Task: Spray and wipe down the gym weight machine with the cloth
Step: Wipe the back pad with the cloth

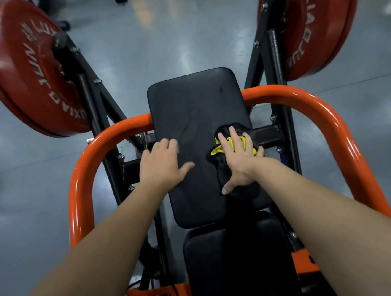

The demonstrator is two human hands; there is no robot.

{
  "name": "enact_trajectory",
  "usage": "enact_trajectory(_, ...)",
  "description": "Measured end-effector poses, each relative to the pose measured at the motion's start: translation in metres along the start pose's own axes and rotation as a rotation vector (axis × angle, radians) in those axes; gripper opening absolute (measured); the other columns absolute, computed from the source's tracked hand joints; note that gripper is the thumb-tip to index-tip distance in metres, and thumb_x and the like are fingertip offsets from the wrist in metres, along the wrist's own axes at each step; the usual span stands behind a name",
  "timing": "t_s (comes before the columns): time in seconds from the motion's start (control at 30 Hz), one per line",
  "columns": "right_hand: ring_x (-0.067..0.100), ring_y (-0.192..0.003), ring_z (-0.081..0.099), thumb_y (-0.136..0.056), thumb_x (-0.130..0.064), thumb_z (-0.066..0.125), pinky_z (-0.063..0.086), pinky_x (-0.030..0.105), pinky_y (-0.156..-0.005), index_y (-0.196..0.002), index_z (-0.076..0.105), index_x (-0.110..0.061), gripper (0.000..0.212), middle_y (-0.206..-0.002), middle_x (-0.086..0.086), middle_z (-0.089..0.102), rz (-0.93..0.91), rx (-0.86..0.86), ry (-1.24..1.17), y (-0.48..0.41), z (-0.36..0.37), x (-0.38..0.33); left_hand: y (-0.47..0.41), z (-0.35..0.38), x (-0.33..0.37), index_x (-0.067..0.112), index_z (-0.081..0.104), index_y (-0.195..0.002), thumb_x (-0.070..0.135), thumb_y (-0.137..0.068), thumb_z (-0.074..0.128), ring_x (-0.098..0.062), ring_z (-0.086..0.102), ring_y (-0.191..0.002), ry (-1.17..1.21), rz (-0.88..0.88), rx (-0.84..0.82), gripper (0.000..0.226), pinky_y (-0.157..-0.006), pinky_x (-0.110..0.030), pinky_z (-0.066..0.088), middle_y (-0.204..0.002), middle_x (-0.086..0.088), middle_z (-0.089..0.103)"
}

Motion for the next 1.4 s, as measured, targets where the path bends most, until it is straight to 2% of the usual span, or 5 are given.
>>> enact_trajectory(0.1,0.041,-0.148,-0.034,-0.077,-0.046,0.087,-0.002,0.073,-0.118,-0.152,-0.036,-0.032,0.145,-0.154,0.001,-0.052,0.039,0.044,-0.014,-0.011,0.004,-0.003,-0.021,-0.005,0.022,0.019,0.053,-0.104,0.081,-0.058,0.078,-0.025,0.06,-0.103,-0.202,-0.03,-0.422,0.081,-0.09,-0.042,0.047,-0.106,0.002,0.062)
enact_trajectory(0.3,0.038,-0.15,-0.032,-0.08,-0.044,0.083,-0.002,0.071,-0.118,-0.156,-0.029,-0.034,0.135,-0.158,-0.002,-0.045,-0.035,0.137,-0.043,-0.015,0.007,0.005,-0.02,0.034,0.037,0.005,0.078,-0.092,0.061,-0.079,0.079,-0.014,0.076,-0.073,0.0,-0.014,-1.006,0.058,-0.087,-0.032,0.058,-0.075,-0.003,0.078)
enact_trajectory(0.6,0.033,-0.125,0.05,-0.083,-0.043,0.069,0.043,0.054,-0.091,-0.138,0.059,-0.029,0.057,-0.137,0.003,0.056,-0.046,1.014,-0.11,0.025,0.033,0.016,-0.028,0.047,0.029,-0.003,0.076,-0.082,0.062,-0.076,0.081,-0.027,0.077,-0.072,0.186,-0.064,-1.099,0.066,-0.073,-0.035,0.063,-0.075,-0.015,0.076)
enact_trajectory(1.0,0.034,-0.123,0.046,-0.09,-0.056,0.055,0.041,0.054,-0.095,-0.126,0.054,-0.031,0.044,-0.128,0.004,0.054,0.141,0.73,-0.202,-0.078,-0.121,0.038,-0.039,0.044,0.029,-0.003,0.076,-0.079,0.07,-0.074,0.077,-0.024,0.077,-0.069,0.216,-0.107,-1.12,0.073,-0.063,-0.032,0.054,-0.073,-0.016,0.076)
enact_trajectory(1.4,0.031,-0.086,0.053,-0.072,-0.058,0.06,0.04,0.041,-0.066,-0.093,0.065,-0.024,0.04,-0.094,0.0,0.058,0.094,0.845,-0.112,0.034,0.064,0.006,-0.037,0.046,0.031,0.0,0.075,-0.076,0.071,-0.076,0.074,-0.022,0.076,-0.065,0.172,-0.087,-1.096,0.072,-0.056,-0.026,0.051,-0.071,-0.014,0.076)
Point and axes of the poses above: each hand's wrist, its own y-axis away from the middle knuckle, its own z-axis out of the palm, x = y × z, the point moved 6 cm from there along -y, towards the middle knuckle
